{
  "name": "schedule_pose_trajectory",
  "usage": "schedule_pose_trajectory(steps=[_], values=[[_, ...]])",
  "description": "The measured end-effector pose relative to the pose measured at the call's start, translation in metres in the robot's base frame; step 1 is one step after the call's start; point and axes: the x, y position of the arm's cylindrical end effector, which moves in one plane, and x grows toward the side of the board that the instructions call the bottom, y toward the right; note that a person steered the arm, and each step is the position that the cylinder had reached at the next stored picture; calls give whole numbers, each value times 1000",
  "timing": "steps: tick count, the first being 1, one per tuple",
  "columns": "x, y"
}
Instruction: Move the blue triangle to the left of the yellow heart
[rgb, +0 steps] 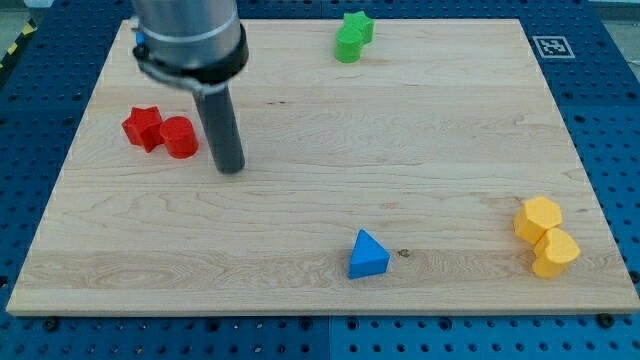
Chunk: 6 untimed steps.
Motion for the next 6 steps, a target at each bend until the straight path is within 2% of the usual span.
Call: schedule_pose_trajectory(steps=[1,2,3,4,5,6], values=[[-32,44],[-98,-2],[-135,-99],[-155,-197],[-190,-198],[-244,-192]])
